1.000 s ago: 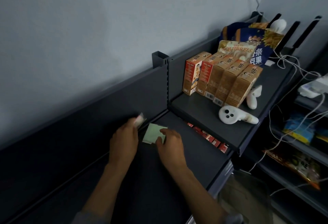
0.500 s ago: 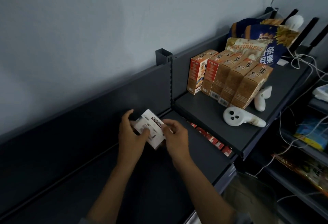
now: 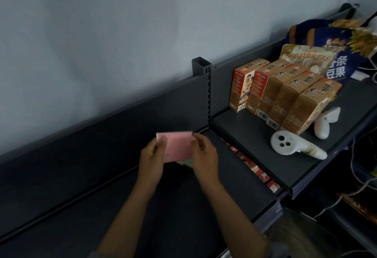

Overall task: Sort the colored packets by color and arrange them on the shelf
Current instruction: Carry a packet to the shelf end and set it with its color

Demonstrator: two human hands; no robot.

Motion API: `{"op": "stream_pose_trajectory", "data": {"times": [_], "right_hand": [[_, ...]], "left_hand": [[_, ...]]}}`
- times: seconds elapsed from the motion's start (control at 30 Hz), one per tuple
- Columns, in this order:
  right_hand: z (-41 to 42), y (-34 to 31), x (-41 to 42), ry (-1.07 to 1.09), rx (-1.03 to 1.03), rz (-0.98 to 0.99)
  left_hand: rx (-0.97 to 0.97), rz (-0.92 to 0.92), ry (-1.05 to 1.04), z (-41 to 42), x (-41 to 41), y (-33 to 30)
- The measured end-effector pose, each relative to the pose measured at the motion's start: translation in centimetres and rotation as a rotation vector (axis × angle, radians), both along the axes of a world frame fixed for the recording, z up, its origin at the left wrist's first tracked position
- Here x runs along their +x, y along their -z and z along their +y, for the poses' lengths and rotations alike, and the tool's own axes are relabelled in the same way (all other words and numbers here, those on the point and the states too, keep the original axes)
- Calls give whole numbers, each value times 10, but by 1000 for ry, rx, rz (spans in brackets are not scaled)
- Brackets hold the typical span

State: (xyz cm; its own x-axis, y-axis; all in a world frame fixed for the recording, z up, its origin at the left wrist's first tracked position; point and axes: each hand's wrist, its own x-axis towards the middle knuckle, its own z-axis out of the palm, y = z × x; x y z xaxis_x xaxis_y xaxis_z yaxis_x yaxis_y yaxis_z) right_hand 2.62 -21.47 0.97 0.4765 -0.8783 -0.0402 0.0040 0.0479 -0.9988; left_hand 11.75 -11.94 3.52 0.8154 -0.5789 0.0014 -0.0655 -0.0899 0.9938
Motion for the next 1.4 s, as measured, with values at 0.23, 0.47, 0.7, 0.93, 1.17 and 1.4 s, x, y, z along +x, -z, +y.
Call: {"op": "stream_pose_trajectory", "data": {"times": [0.23, 0.47, 0.7, 0.93, 1.17, 1.4], "right_hand": [[11, -3, 4, -142, 54, 3], [31, 9, 5, -274, -205, 141], [86, 13, 17, -423, -278, 164], [166, 6, 28, -587, -350, 162], [290, 4, 36, -731, -373, 150], [415, 0, 29, -827, -333, 59]], "left_hand": [[98, -134, -172, 26, 2, 5], [445, -582, -328, 55, -20, 15], [595, -660, -440, 119, -30, 14], [630, -625, -667, 199, -39, 12], [712, -632, -826, 322, -46, 14], [768, -582, -985, 448, -69, 10]]}}
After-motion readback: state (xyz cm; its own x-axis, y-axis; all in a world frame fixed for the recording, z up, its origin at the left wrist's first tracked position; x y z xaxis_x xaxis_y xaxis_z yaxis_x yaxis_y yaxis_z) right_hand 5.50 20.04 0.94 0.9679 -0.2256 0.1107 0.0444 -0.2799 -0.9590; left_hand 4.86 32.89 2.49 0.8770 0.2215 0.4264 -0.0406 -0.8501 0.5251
